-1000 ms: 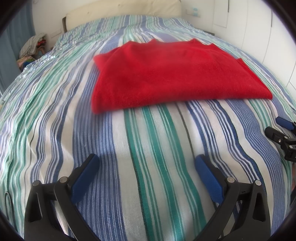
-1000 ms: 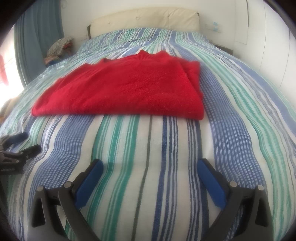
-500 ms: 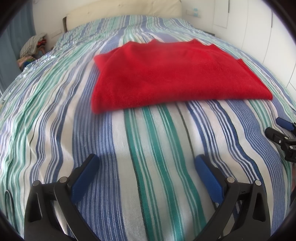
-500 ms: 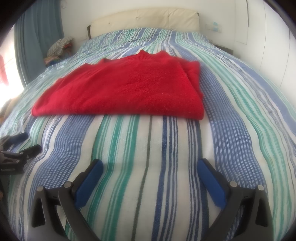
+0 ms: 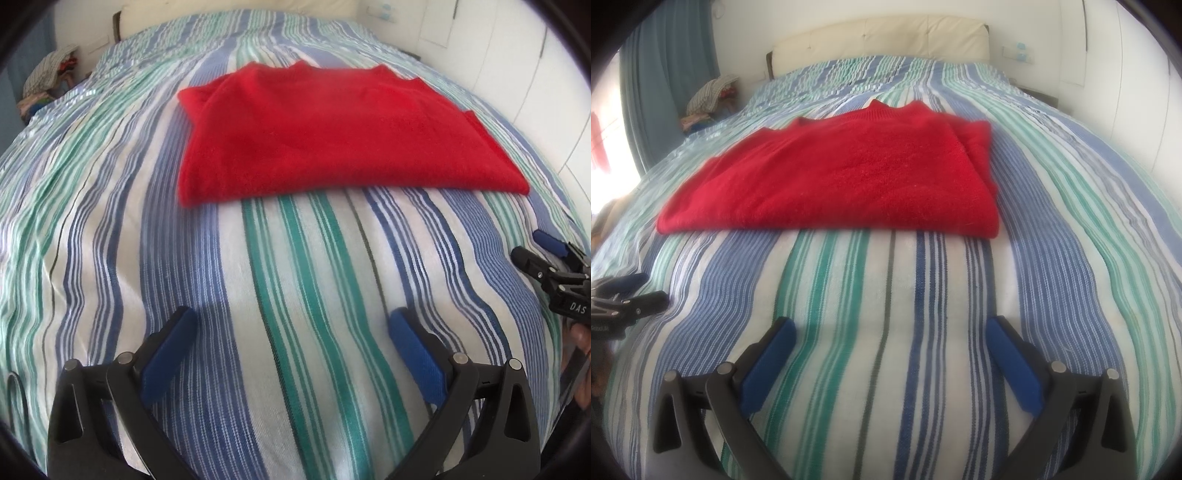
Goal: Fold small clothes
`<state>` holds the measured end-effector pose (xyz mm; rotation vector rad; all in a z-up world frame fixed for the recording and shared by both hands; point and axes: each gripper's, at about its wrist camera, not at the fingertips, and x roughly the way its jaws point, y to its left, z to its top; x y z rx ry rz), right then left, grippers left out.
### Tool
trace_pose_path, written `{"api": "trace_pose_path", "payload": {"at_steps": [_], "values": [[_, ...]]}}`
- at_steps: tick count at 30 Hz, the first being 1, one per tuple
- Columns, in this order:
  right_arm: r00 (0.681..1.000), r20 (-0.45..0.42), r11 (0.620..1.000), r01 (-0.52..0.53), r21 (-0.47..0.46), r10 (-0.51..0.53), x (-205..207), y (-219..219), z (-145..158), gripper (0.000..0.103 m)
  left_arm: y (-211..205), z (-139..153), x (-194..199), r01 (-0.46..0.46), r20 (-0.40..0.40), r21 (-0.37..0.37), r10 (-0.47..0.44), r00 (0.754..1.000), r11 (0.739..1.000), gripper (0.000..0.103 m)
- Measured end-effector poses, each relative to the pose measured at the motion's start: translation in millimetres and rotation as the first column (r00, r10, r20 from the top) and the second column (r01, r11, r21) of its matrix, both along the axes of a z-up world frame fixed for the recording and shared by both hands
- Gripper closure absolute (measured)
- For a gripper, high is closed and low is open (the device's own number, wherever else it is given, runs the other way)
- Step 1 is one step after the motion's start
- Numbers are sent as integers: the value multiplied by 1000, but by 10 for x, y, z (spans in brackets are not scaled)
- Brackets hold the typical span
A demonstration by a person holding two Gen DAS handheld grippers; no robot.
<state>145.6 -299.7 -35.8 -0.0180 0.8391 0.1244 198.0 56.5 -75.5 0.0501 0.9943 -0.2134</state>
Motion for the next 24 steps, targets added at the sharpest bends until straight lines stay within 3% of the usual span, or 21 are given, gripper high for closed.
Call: {"api": "trace_pose_path", "payload": {"at_steps": [2,4,7,9,13,15,17,19,20,21,24], "values": [[1000,-17,1000,-3,-5,3,13,11,12,1,76,124,-78,12,18,-25,-11,1000,1000,2],[998,-55,1000,-22,16,22,63,-33,130,2,183,345,-223,42,101,-25,-39,994,999,2],[999,-8,990,-35,136,36,210,-283,524,2,324,671,-442,37,263,80,-57,963,996,1],[1000,-14,982,-6,187,9,478,-486,733,2,413,806,-519,1,315,114,-37,948,993,1],[990,-99,933,132,335,-104,1156,-936,758,5,641,876,-635,-55,352,0,51,935,998,1],[977,-178,891,186,414,-121,1463,-1063,591,13,751,760,-678,-72,354,-45,83,931,996,1],[962,-241,866,225,446,-127,1665,-1066,400,26,798,579,-689,-89,344,-40,98,934,995,1],[954,-285,869,218,445,-93,1794,-958,233,48,807,395,-702,-98,326,-11,97,940,995,1],[947,-307,886,221,407,-95,1830,-881,184,86,810,328,-703,-103,311,1,97,946,995,1],[944,-308,899,232,371,-116,1841,-808,194,94,817,295,-720,-106,298,3,100,949,994,1],[954,-252,930,233,285,-162,1859,-514,522,94,863,321,-726,-103,310,-35,109,945,994,1]]}}
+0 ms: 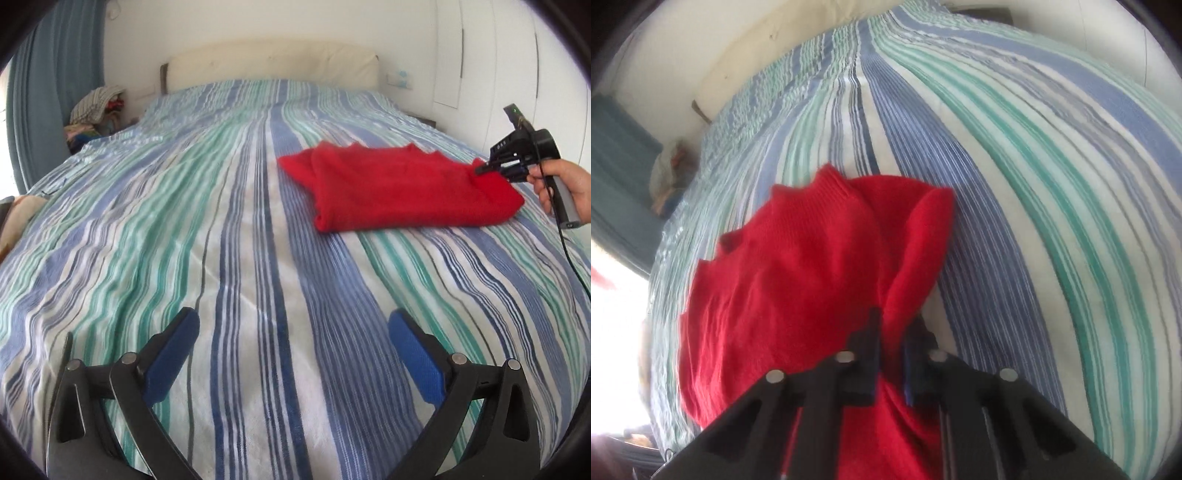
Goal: Fold small clothes
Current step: 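Grasp one side of the folded sweater with the right gripper and lift it, then fold the held side over the sweater and open the right gripper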
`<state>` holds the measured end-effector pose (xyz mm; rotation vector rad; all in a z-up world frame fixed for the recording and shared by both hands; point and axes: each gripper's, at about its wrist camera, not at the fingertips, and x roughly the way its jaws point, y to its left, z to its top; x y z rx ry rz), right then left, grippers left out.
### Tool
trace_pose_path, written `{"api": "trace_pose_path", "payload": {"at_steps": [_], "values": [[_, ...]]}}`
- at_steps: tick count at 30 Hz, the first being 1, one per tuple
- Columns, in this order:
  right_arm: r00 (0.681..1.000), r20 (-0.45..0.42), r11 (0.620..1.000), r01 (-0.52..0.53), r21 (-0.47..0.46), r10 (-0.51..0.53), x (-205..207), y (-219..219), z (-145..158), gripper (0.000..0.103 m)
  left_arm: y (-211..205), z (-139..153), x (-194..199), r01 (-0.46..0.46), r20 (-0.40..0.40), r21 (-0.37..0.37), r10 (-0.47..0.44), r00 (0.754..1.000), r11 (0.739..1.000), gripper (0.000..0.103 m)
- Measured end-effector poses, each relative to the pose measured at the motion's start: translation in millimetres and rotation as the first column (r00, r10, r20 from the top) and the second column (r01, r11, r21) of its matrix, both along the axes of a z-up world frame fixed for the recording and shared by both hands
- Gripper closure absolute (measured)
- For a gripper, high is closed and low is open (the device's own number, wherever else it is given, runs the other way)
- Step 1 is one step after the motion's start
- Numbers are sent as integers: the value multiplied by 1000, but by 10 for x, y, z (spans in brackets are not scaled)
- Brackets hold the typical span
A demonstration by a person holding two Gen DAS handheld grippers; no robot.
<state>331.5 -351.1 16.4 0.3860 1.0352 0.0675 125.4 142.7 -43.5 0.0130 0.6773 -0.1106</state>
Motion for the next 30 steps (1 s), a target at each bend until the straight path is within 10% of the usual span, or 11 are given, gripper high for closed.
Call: {"api": "trace_pose_path", "payload": {"at_steps": [7,13,18,22,27,30], "values": [[959,67,960,-270,-72,275,168,1488,840,93,68,10,53,-19,-10,-54,19,1000,998,1],[903,0,898,-426,-113,429,227,2778,434,93,250,-28,43,-61,-37,-122,57,998,991,1],[859,-62,839,-477,264,508,141,3130,-164,59,342,-55,67,-83,-59,-166,75,995,983,1],[840,64,768,-521,373,539,-17,2954,47,58,398,-57,77,-95,-67,-197,83,994,976,1],[862,159,869,-493,44,481,-185,2410,410,55,391,-87,87,-99,-73,-197,86,994,975,1],[837,64,837,-534,-115,543,-277,2413,134,67,352,-145,109,-99,-86,-175,84,993,980,1]]}}
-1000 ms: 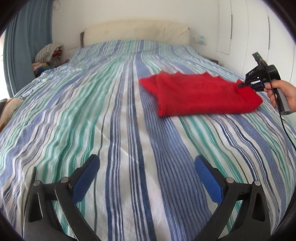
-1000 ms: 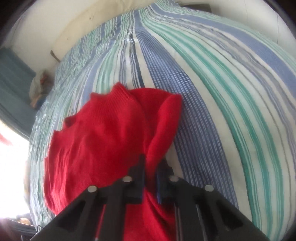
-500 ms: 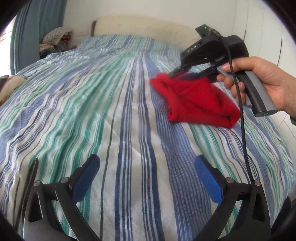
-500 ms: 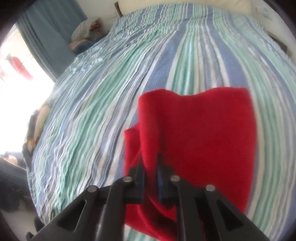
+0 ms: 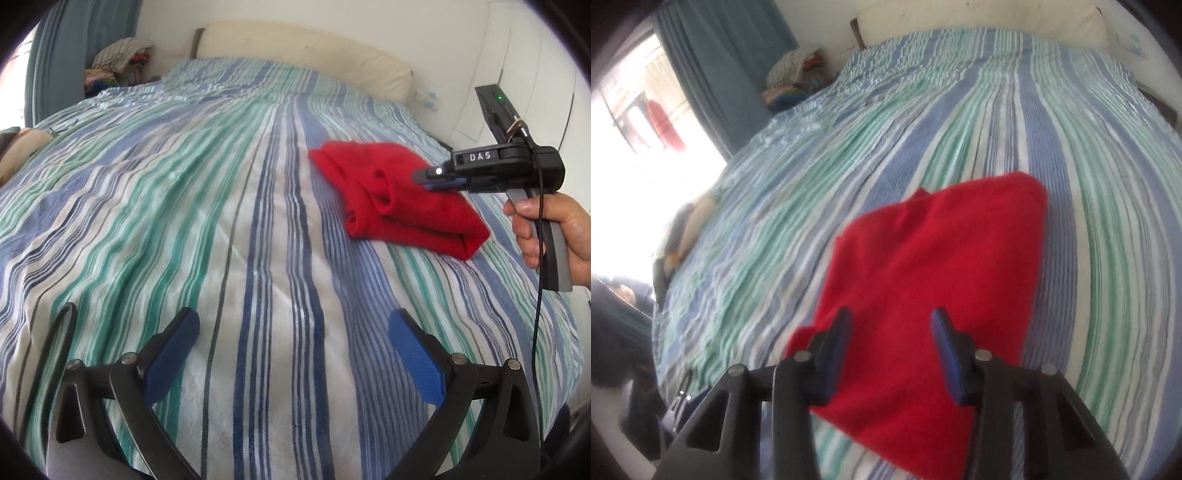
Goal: Fold small clothes
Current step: 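Fold the held side over the sweater and open the right gripper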
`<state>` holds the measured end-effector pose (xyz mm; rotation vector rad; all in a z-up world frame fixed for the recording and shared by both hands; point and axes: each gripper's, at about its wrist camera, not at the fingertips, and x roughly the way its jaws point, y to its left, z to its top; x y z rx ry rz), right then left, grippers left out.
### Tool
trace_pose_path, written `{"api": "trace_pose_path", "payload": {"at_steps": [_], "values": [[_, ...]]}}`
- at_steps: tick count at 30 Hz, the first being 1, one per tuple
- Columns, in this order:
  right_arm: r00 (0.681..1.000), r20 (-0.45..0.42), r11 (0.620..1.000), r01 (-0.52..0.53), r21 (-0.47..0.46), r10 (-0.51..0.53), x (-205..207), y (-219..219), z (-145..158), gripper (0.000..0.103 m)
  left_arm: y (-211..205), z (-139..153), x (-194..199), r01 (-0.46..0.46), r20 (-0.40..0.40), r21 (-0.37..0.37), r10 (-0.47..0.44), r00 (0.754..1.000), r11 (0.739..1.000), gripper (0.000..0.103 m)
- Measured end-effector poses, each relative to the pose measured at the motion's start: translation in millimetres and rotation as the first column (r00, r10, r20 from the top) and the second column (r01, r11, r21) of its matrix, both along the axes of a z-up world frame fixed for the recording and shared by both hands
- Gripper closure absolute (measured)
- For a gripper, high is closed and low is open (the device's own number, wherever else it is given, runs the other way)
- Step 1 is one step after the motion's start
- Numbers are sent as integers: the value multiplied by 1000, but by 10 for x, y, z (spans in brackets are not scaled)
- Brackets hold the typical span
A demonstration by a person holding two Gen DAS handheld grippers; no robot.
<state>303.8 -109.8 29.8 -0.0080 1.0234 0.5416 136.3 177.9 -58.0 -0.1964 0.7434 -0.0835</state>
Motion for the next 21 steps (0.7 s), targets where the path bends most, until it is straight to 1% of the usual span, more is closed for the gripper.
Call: {"api": "trace_pose_path", "payload": {"at_steps": [2,3,6,7,8,10,11,13,15,17,18,19,21], "values": [[999,19,997,-45,-55,46,-111,172,-228,74,-17,-27,4,-3,-2,12,3,1000,1000,1],[997,41,995,-63,-71,66,-188,241,-320,74,-20,-33,0,-3,2,14,3,1000,1000,1],[985,114,987,-118,-109,130,-379,640,-559,75,-9,-46,-16,1,9,10,-1,1000,1000,1],[980,144,985,-119,-127,137,-445,731,-577,75,-2,-48,-19,2,9,6,-2,1000,1000,1],[976,158,984,-128,-125,148,-485,785,-570,76,2,-49,-22,3,8,2,-3,1000,1000,1],[971,175,981,-137,-136,160,-539,779,-487,76,7,-54,-31,7,4,-2,-7,1000,1000,1],[970,177,981,-147,-125,168,-552,720,-412,76,6,-54,-29,8,1,-2,-8,1000,1000,1],[971,190,989,-135,-60,144,-579,511,-206,76,-4,-56,-18,9,-6,3,-9,1000,1000,1],[972,220,996,-84,15,79,-658,153,19,76,-22,-62,2,10,-15,13,-10,1000,1000,1],[974,225,998,-24,53,12,-727,-148,139,76,-49,-73,20,14,-23,27,-14,1000,1000,1],[979,203,998,-4,65,-10,-734,-276,125,76,-61,-81,27,16,-26,34,-15,1000,999,1],[987,162,998,10,67,-20,-715,-360,51,76,-71,-91,33,17,-31,40,-16,999,999,1],[998,54,999,18,45,-21,-682,-423,-262,76,-83,-118,56,23,-45,48,-21,999,999,1]]}}
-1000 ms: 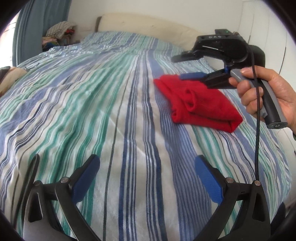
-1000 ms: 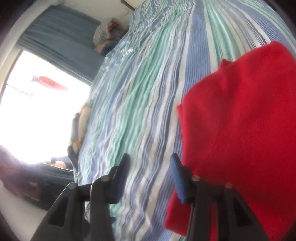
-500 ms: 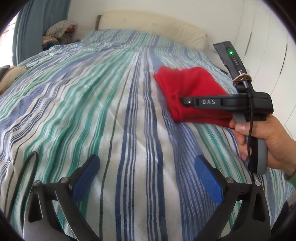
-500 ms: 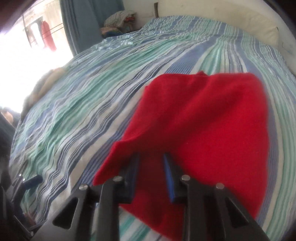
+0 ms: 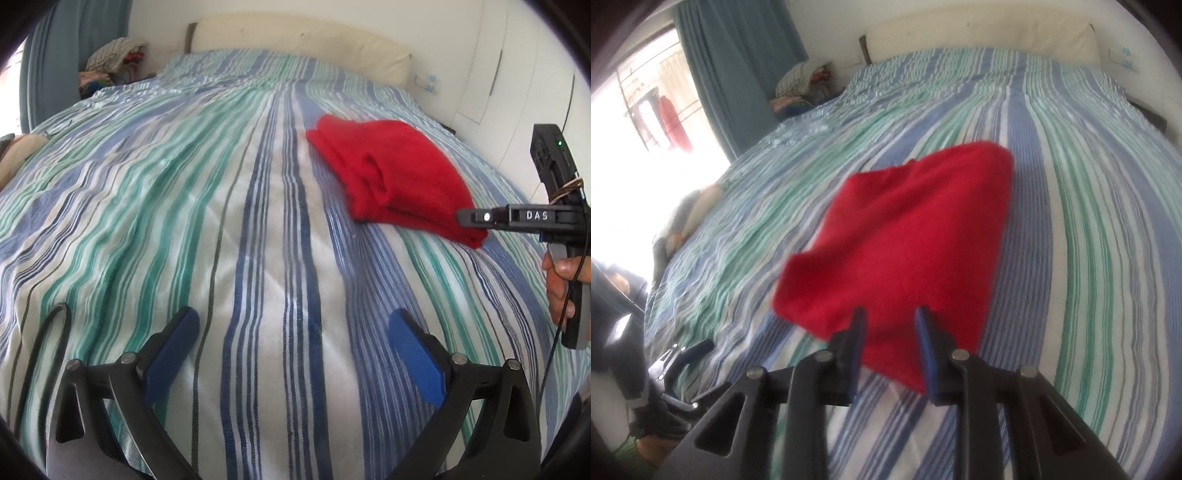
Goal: Fold small clothes
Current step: 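Fold the held side over the sweater and open the right gripper, then grasp the folded sweater edge with the left gripper while the right gripper grasps it too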
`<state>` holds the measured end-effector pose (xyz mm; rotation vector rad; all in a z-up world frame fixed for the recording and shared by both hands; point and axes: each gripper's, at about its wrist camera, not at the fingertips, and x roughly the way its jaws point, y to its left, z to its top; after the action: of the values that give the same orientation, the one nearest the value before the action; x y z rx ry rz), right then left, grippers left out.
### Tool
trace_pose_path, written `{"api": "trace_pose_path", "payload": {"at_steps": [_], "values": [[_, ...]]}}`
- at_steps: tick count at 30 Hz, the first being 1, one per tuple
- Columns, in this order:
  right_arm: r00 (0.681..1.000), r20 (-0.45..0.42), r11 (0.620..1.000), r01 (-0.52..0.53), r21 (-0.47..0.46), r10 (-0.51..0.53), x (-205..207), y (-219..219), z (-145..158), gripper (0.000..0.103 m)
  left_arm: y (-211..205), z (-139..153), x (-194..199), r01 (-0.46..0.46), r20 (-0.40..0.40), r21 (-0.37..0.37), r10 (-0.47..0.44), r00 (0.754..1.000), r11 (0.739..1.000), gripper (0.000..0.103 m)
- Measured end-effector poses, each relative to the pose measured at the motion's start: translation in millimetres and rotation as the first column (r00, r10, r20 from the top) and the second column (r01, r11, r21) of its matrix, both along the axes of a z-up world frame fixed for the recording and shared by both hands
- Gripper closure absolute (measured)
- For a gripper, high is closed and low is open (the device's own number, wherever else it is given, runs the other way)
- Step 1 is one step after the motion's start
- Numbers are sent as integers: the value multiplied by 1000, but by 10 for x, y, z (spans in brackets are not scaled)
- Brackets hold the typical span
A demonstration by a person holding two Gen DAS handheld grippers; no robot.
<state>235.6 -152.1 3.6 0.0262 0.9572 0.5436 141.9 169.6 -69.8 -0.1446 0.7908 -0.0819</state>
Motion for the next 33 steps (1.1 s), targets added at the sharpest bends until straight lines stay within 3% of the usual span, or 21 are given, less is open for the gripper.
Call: {"api": "trace_pose_path", "payload": {"at_steps": [2,4,5,9,10,13,15,17,19,23,25,26,27,29,33], "values": [[997,-70,1000,-18,-9,18,-8,18,-289,75,4,-15,11,10,-17,1,-10,1000,1000,1],[1000,-16,1000,-4,-2,4,-83,22,-258,75,27,32,-8,25,-33,-14,-25,999,1000,1],[1000,-9,1000,1,12,-1,-105,17,-194,71,42,99,-15,30,-31,-26,-30,999,999,1],[998,67,995,3,96,-10,-185,-156,166,33,64,573,216,91,79,-127,-81,994,988,1],[994,100,995,22,92,-31,-167,-226,250,30,43,678,378,115,90,-155,-102,991,981,1],[987,122,989,92,119,-106,51,-422,414,22,-131,764,1128,229,-6,-272,-239,971,935,1],[984,81,976,145,165,-160,325,-555,419,21,-232,683,1560,237,-49,-273,-259,965,933,1],[981,-18,956,190,225,-191,637,-661,314,21,-297,555,1872,195,-98,-193,-217,971,961,1],[969,-127,926,241,291,-213,907,-745,127,21,-322,415,2058,177,-136,-166,-200,970,970,2],[957,-234,881,258,397,-174,1215,-661,-226,22,-344,215,2200,205,-191,-261,-258,947,943,3],[959,-251,889,228,397,-134,1305,-481,-366,29,-393,147,2244,234,-187,-303,-298,936,924,24],[963,-240,906,207,370,-122,1327,-366,-407,39,-416,107,2260,242,-190,-315,-311,931,918,66],[968,-215,930,195,311,-131,1328,-250,-417,52,-419,76,2276,235,-201,-331,-312,929,914,75],[975,-147,956,195,219,-166,1288,-90,-352,63,-356,136,2262,206,-177,-364,-284,942,908,82],[985,-12,963,168,213,-170,1142,5,63,70,-296,603,2072,258,-63,-338,-295,953,905,83]]}}
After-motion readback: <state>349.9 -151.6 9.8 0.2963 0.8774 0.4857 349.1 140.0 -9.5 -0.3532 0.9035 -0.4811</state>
